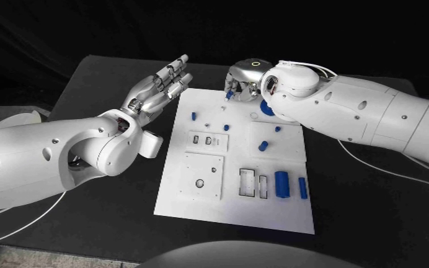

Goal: Assemble the parts on the task board

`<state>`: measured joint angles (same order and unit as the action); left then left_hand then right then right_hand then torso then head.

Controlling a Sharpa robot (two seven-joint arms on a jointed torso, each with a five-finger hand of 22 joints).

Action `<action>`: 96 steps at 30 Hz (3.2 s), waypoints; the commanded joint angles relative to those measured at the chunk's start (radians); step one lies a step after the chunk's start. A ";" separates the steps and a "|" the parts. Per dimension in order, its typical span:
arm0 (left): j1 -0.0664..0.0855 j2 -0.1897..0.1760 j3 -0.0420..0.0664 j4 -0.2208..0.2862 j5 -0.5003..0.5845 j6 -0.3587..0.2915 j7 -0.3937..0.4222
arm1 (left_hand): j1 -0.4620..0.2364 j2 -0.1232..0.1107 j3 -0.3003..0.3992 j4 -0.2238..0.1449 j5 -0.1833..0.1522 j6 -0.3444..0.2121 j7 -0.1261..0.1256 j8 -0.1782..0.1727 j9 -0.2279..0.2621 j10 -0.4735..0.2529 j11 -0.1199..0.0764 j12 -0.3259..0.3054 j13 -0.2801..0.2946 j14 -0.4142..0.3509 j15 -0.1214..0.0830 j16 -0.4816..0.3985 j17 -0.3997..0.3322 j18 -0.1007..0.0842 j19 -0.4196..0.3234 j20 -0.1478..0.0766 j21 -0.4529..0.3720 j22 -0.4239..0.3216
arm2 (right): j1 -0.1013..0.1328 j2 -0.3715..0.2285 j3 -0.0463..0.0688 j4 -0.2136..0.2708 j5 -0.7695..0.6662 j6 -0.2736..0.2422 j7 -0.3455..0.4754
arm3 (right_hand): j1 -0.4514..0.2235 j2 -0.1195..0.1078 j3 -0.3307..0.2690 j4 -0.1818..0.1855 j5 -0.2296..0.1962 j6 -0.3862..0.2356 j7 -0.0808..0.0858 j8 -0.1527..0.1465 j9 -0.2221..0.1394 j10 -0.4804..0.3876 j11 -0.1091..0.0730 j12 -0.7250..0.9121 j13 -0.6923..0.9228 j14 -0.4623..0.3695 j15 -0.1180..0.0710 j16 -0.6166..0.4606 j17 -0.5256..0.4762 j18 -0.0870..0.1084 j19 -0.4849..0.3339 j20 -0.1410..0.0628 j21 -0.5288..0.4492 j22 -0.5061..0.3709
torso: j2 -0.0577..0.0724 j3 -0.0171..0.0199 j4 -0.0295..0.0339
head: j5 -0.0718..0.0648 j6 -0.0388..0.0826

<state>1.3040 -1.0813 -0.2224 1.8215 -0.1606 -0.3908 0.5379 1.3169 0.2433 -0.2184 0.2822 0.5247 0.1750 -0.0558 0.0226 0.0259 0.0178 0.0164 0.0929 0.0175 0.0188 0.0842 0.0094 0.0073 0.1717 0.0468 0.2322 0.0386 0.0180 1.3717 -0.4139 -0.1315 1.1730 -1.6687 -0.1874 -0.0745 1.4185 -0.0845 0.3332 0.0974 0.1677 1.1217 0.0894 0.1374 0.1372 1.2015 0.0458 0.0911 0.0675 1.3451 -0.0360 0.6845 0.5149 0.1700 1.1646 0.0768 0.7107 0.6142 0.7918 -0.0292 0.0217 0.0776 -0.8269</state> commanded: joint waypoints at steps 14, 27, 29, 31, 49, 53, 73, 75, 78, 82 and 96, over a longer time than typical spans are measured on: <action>0.000 0.015 0.000 -0.013 -0.002 0.023 0.011 | 0.012 0.002 0.004 0.001 0.004 -0.001 0.007 0.005 0.001 0.000 0.010 0.004 0.001 0.000 0.007 -0.003 0.000 0.010 0.000 0.006 0.001 0.000 | -0.009 0.004 0.001 -0.003 0.003 -0.013 -0.006 | -0.011 -0.007 -0.001 0.008 0.001 -0.016 -0.001 -0.006 0.031 -0.008 0.010 -0.012 -0.002 0.002 0.002 0.006 0.002 0.010 -0.009 -0.002 0.006 0.006 | -0.001 0.0006 0.0000 | -0.004 0.005; -0.001 0.018 0.000 -0.017 -0.002 0.026 0.007 | 0.013 0.002 0.004 0.001 0.005 -0.001 0.007 0.005 0.000 0.000 0.011 0.004 0.001 0.000 0.007 -0.003 0.000 0.010 0.000 0.006 0.001 0.000 | -0.010 0.007 0.001 -0.002 0.023 -0.003 -0.001 | -0.011 -0.008 0.001 0.009 -0.001 -0.024 0.001 -0.011 0.031 -0.011 0.011 -0.015 -0.002 -0.001 0.003 0.005 0.003 0.010 -0.011 -0.002 0.005 0.008 | 0.001 0.0000 -0.0004 | -0.005 -0.002; -0.001 0.019 0.000 -0.018 -0.002 0.026 0.006 | 0.013 0.002 0.004 0.001 0.005 -0.001 0.007 0.005 0.000 0.000 0.011 0.004 0.001 0.000 0.007 -0.003 0.000 0.010 0.000 0.006 0.001 0.000 | -0.010 0.008 0.001 -0.003 0.025 0.002 -0.002 | -0.012 -0.008 0.001 0.010 -0.002 -0.027 0.002 -0.013 0.030 -0.012 0.012 -0.017 -0.002 -0.002 0.003 0.005 0.003 0.010 -0.012 -0.002 0.005 0.009 | 0.001 -0.0002 -0.0009 | -0.006 -0.003; -0.001 0.020 0.000 -0.018 -0.002 0.027 0.005 | 0.013 0.002 0.004 0.002 0.005 -0.001 0.008 0.005 0.001 0.000 0.011 0.004 0.001 0.000 0.008 -0.003 0.000 0.010 0.000 0.006 0.001 0.000 | -0.010 0.009 0.001 -0.005 0.027 0.006 -0.003 | -0.013 -0.009 0.001 0.011 -0.003 -0.030 0.003 -0.016 0.030 -0.014 0.013 -0.019 -0.002 -0.004 0.003 0.004 0.003 0.010 -0.014 -0.001 0.004 0.010 | 0.000 -0.0004 -0.0002 | -0.008 -0.005; -0.001 0.023 0.000 -0.021 -0.002 0.031 0.000 | 0.015 0.004 0.006 0.002 0.007 0.000 0.014 0.005 0.001 0.001 0.013 0.007 0.002 0.000 0.008 -0.003 0.000 0.010 0.001 0.007 0.001 0.001 | -0.011 -0.002 0.001 -0.004 0.017 -0.003 -0.058 | -0.067 -0.052 -0.094 0.038 -0.082 -0.561 -0.041 -0.086 -0.082 -0.359 0.047 -0.014 0.004 -0.107 0.039 -0.022 0.001 0.008 -0.086 0.032 -0.059 0.018 | 0.000 -0.0001 0.0008 | -0.011 -0.012; -0.001 0.022 0.000 -0.022 -0.002 0.034 0.001 | 0.015 0.004 0.006 0.002 0.008 0.000 0.015 0.005 0.001 0.001 0.013 0.008 0.002 0.000 0.008 -0.003 0.000 0.010 0.001 0.007 0.002 0.001 | -0.009 -0.040 0.001 0.019 0.021 -0.094 -0.039 | -0.062 -0.042 -0.114 0.053 -0.085 -0.480 -0.024 -0.066 -0.072 -0.340 0.043 0.025 0.015 -0.108 0.037 -0.016 0.002 0.011 -0.082 0.034 -0.067 0.022 | 0.001 0.0005 -0.0003 | -0.010 -0.007; -0.006 0.013 0.000 -0.024 0.000 0.055 -0.008 | 0.027 0.012 0.017 0.002 0.028 0.060 0.052 0.020 0.009 0.005 0.018 0.018 0.003 0.003 0.017 -0.002 0.001 0.010 0.002 0.012 0.003 0.001 | 0.033 -0.357 0.002 0.321 0.029 -0.102 -0.093 | -0.109 0.006 -0.166 0.077 -0.048 -0.159 -0.020 -0.011 0.019 0.214 -0.043 1.410 1.366 0.167 -0.001 0.818 0.971 -0.047 0.067 -0.005 0.318 0.480 | 0.008 0.0035 -0.0078 | 0.000 -0.003; -0.007 0.013 0.000 -0.026 0.000 0.055 -0.008 | 0.028 0.012 0.018 0.002 0.030 0.064 0.054 0.022 0.010 0.005 0.017 0.018 0.003 0.003 0.017 -0.002 0.001 0.010 0.002 0.012 0.003 0.001 | 0.033 -0.369 0.002 0.330 0.028 -0.093 -0.104 | -0.130 0.002 -0.173 0.089 -0.046 -0.158 -0.025 -0.015 0.028 0.336 -0.052 1.467 1.475 0.220 -0.010 0.880 1.048 -0.068 0.127 -0.012 0.441 0.593 | 0.008 0.0031 -0.0093 | -0.001 -0.003; -0.007 0.015 0.000 -0.029 0.000 0.058 -0.005 | 0.033 0.013 0.021 0.000 0.036 0.066 0.053 0.024 0.010 0.006 0.017 0.020 0.004 0.005 0.018 -0.001 0.002 0.010 0.004 0.013 0.004 0.001 | 0.033 -0.386 0.001 0.338 0.022 -0.079 -0.119 | -0.157 -0.002 -0.178 0.107 -0.046 -0.164 -0.028 -0.027 0.034 0.369 -0.060 1.480 1.503 0.226 -0.025 0.886 1.056 -0.093 0.199 -0.024 0.573 0.713 | 0.006 0.0011 -0.0062 | -0.009 -0.002; -0.007 0.018 0.000 -0.032 0.000 0.062 -0.003 | 0.035 0.013 0.022 -0.001 0.039 0.066 0.053 0.024 0.010 0.006 0.017 0.021 0.004 0.006 0.019 -0.001 0.002 0.010 0.005 0.013 0.005 0.002 | 0.032 -0.405 0.000 0.338 0.016 -0.057 -0.134 | -0.171 -0.009 -0.178 0.119 -0.049 -0.212 -0.028 -0.062 0.020 0.369 -0.062 1.480 1.503 0.226 -0.032 0.886 1.056 -0.105 0.236 -0.030 0.634 0.769 | 0.005 0.0008 -0.0048 | -0.014 -0.002; -0.008 0.024 0.000 -0.043 0.000 0.067 -0.006 | 0.037 0.013 0.023 -0.001 0.041 0.065 0.052 0.025 0.010 0.006 0.017 0.021 0.004 0.006 0.020 -0.001 0.002 0.010 0.005 0.013 0.005 0.002 | 0.018 -0.413 -0.003 0.309 0.012 -0.029 -0.148 | -0.167 -0.020 -0.176 0.121 -0.079 -0.302 -0.036 -0.073 -0.019 0.369 -0.070 1.480 1.503 0.226 -0.038 0.886 1.056 -0.103 0.238 -0.036 0.637 0.780 | 0.003 0.0014 -0.0074 | -0.012 -0.002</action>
<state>1.2964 -1.0596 -0.2230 1.7783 -0.1596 -0.3485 0.5240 1.3460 0.2564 -0.2021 0.2823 0.5596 0.2327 -0.0018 0.0407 0.0347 0.0211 0.0345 0.1085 0.0198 0.0259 0.0985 0.0094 0.0085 0.1716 0.0505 0.2431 0.0386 0.0181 1.3903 -0.8278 -0.1352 1.4836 -1.6428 -0.2353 -0.2059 1.2527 -0.0974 0.1563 0.2184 0.0925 0.8265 0.0544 0.0653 0.1189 1.4662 -0.0152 1.5672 1.3081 1.4679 -0.0671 1.5675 1.3079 0.0761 1.4008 0.0411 1.3496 1.3080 0.7953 -0.0279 0.0141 0.0679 -0.8282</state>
